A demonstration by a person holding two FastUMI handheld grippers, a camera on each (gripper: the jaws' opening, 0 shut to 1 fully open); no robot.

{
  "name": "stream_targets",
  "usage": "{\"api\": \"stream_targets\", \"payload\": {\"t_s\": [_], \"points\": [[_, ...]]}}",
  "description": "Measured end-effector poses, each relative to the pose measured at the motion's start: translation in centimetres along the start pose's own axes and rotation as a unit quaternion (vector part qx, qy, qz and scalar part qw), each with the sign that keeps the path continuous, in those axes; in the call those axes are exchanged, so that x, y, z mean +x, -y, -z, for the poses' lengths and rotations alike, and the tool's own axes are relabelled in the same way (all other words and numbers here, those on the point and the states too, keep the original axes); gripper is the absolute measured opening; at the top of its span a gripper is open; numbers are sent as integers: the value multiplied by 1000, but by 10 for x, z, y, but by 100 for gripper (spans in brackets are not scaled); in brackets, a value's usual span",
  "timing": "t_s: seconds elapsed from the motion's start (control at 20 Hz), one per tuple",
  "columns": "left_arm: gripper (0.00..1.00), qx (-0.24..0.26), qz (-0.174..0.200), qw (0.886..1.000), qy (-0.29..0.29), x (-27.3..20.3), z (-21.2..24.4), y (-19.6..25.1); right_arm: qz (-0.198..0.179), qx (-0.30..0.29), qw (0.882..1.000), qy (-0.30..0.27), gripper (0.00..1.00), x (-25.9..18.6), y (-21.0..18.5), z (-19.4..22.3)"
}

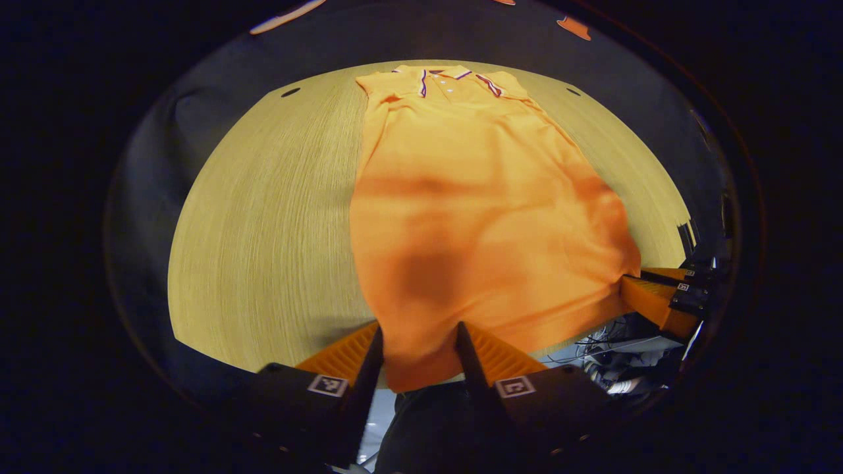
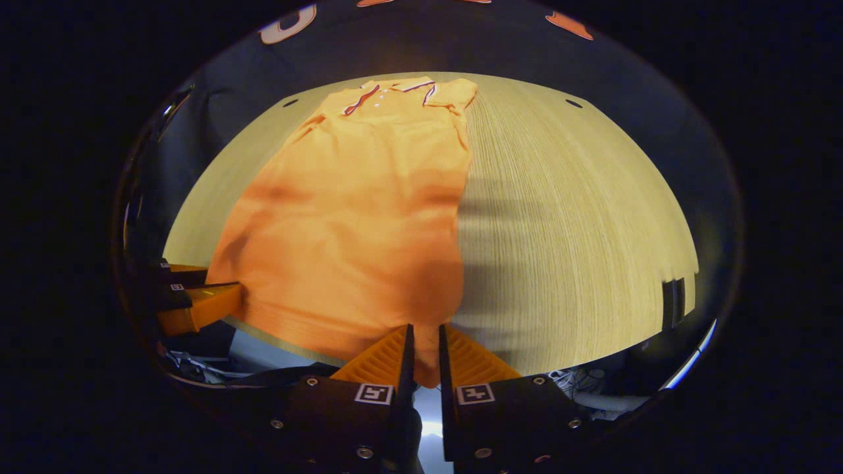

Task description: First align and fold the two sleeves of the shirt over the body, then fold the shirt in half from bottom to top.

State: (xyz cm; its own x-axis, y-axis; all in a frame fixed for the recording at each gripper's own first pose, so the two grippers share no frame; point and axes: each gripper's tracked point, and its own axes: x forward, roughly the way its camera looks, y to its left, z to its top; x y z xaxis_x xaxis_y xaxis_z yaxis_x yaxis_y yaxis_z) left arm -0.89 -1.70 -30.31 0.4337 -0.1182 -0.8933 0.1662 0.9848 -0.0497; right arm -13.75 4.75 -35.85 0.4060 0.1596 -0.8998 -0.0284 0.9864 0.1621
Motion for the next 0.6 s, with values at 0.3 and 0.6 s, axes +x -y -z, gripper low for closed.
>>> {"api": "stream_targets", "payload": {"t_s": [0.3, 0.6], "points": [[2, -12, 42, 999, 22, -7, -16, 13, -73, 53, 996, 9, 2, -8, -22, -15], [2, -21, 39, 993, 111, -42, -83, 0, -120, 73, 985, 99, 1, -29, -32, -83]]}}
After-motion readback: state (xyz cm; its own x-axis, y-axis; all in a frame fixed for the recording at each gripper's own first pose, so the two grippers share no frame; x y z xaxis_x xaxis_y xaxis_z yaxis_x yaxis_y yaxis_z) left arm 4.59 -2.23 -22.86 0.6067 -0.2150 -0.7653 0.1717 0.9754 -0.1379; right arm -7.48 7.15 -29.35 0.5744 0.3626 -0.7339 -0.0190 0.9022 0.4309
